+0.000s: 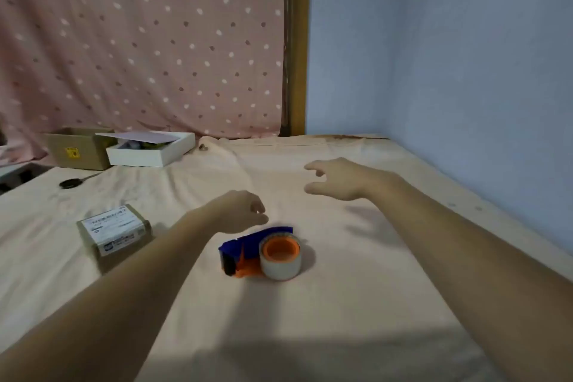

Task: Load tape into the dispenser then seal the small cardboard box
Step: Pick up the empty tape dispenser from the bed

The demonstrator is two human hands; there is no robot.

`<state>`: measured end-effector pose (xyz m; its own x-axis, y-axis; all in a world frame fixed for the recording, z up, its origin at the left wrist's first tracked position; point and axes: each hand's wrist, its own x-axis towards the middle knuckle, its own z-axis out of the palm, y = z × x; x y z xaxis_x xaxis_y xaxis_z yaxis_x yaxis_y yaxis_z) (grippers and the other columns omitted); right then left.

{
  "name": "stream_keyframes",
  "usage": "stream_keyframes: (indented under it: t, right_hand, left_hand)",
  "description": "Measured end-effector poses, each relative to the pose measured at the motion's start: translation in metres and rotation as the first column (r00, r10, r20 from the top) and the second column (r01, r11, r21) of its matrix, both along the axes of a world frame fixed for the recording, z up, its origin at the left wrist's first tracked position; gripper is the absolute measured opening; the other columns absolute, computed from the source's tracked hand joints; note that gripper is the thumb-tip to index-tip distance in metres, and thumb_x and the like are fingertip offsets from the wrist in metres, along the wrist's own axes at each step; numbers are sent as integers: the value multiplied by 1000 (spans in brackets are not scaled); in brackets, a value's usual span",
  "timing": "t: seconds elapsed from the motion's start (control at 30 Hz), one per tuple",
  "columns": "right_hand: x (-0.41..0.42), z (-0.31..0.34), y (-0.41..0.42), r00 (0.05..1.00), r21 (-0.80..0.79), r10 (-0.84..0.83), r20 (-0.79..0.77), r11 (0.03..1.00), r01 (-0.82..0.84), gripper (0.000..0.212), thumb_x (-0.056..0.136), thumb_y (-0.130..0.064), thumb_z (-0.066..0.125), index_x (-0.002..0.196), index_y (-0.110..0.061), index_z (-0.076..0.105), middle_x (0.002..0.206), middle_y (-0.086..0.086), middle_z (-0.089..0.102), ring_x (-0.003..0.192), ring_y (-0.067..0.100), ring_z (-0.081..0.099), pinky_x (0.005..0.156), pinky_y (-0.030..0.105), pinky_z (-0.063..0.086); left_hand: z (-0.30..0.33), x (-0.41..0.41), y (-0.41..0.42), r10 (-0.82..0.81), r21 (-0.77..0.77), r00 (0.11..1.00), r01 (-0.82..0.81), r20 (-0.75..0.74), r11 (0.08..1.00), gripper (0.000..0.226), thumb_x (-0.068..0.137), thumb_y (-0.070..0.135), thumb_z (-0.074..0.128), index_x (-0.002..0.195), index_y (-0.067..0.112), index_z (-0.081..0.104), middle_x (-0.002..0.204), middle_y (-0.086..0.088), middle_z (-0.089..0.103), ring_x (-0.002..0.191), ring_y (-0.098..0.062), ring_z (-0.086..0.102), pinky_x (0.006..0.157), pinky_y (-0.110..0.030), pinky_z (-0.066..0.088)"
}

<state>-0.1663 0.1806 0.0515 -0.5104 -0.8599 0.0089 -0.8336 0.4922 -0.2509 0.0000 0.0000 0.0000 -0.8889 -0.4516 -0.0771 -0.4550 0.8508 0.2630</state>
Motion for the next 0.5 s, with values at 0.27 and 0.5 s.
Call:
stream_keyframes:
  t: [0.27, 0.5]
  right_hand:
    - [73, -57, -11, 998, 122, 5, 70, 992, -14, 111, 63, -85, 64, 147, -19, 37, 134, 10, 55, 115, 30, 58, 94, 45, 53]
    - [88, -88, -20, 995, 12, 7, 99, 1000, -8, 75, 64, -56, 69, 128, -23, 49, 117, 0, 57, 103, 22, 60, 87, 41, 56]
  left_hand:
    - [-50, 18, 4, 140, 129, 986, -128, -92, 983, 31, 92, 53, 61, 106, 29, 75, 86, 3, 75, 71, -14, 66, 73, -34, 55]
    - [-66, 23, 1, 392, 128, 879, -371, -272, 920, 23, 92, 40, 49, 111, 28, 48, 99, -2, 71, 91, -30, 66, 75, -37, 50]
